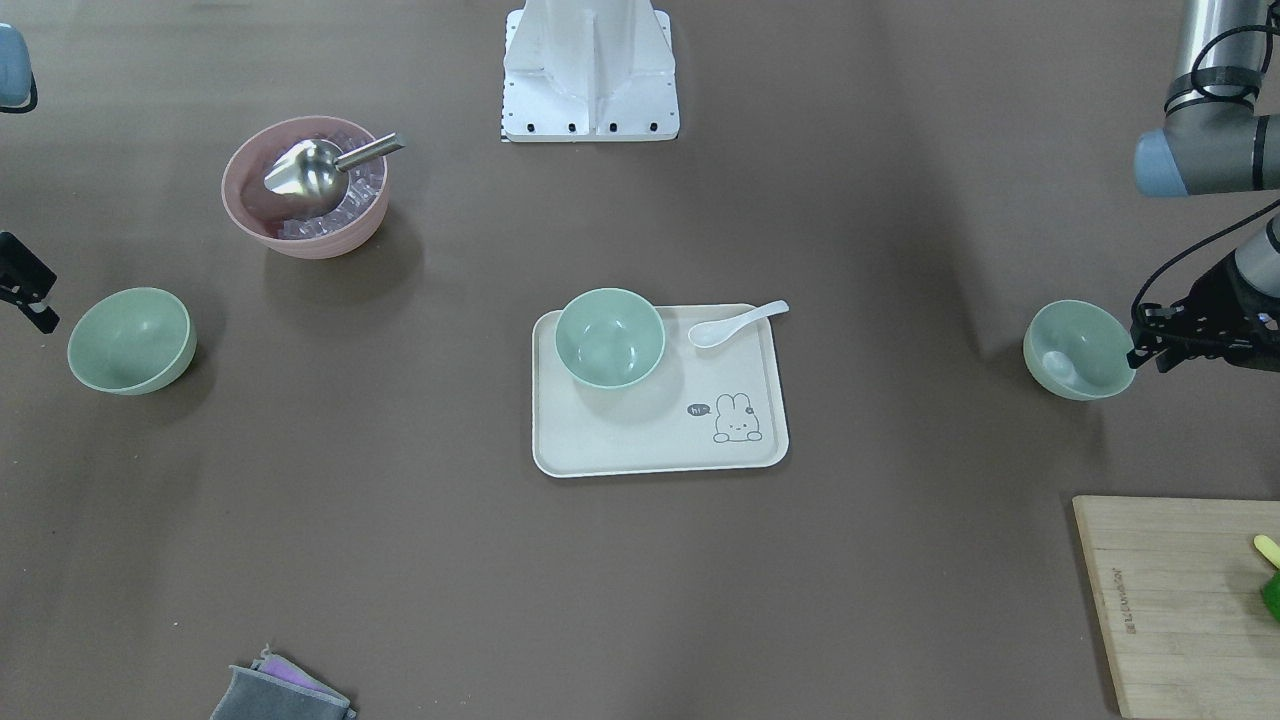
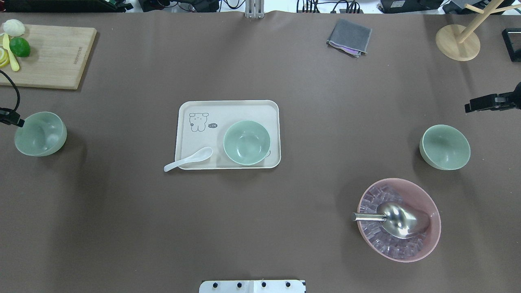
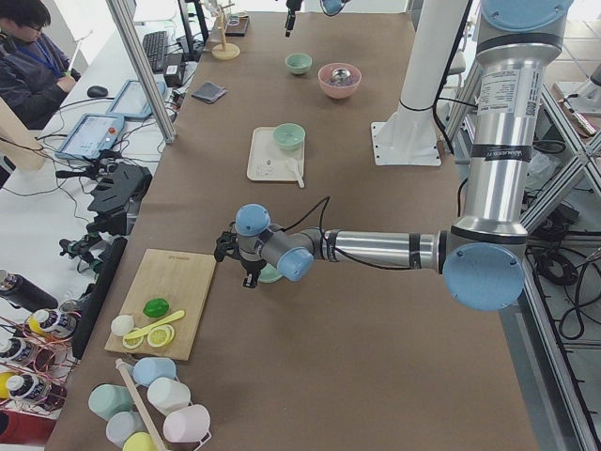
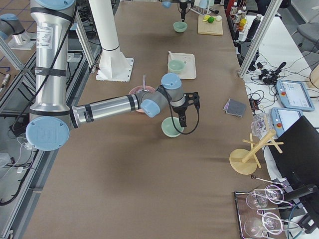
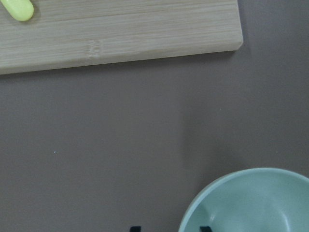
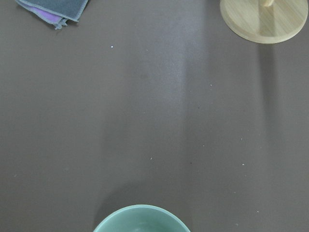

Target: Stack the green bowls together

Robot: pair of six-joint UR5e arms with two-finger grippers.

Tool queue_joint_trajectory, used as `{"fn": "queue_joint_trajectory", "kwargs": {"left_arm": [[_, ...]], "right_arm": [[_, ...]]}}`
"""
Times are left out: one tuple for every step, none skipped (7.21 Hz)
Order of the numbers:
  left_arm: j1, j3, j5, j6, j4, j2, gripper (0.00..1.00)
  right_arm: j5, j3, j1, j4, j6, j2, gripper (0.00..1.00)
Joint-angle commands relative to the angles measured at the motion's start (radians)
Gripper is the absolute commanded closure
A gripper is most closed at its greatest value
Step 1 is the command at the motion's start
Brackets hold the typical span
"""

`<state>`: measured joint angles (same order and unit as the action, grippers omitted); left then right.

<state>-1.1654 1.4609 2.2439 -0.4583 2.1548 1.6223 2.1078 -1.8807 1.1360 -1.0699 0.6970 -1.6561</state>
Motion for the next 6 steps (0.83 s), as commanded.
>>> {"fn": "queue_joint_trajectory", "kwargs": {"left_arm": [[0.006,0.001,0.000,0.001,0.002,-0.004,0.62],[0.010,-0.002,0.000,0.000,0.022,-0.004,0.62],[0.016,0.001,0.003,-0.002,0.026,-0.013,0.64],[0.021,-0.002,0.029,-0.006,0.046,-0.015,0.66],[0.032,-0.001,0.031,-0.006,0.048,-0.027,0.66],[0.033,-0.004,0.031,-0.006,0.066,-0.030,0.67]], "right_arm": [[-0.003,0.000,-0.004,0.021,0.004,-0.010,0.00],[-0.003,0.000,-0.004,0.021,0.004,-0.010,0.00],[-0.005,0.000,-0.004,0.022,0.004,-0.010,0.00],[-0.005,0.000,-0.004,0.022,0.006,-0.010,0.00],[-0.005,0.000,-0.004,0.022,0.006,-0.010,0.00],[-0.003,0.000,-0.004,0.022,0.007,-0.010,0.00]]}}
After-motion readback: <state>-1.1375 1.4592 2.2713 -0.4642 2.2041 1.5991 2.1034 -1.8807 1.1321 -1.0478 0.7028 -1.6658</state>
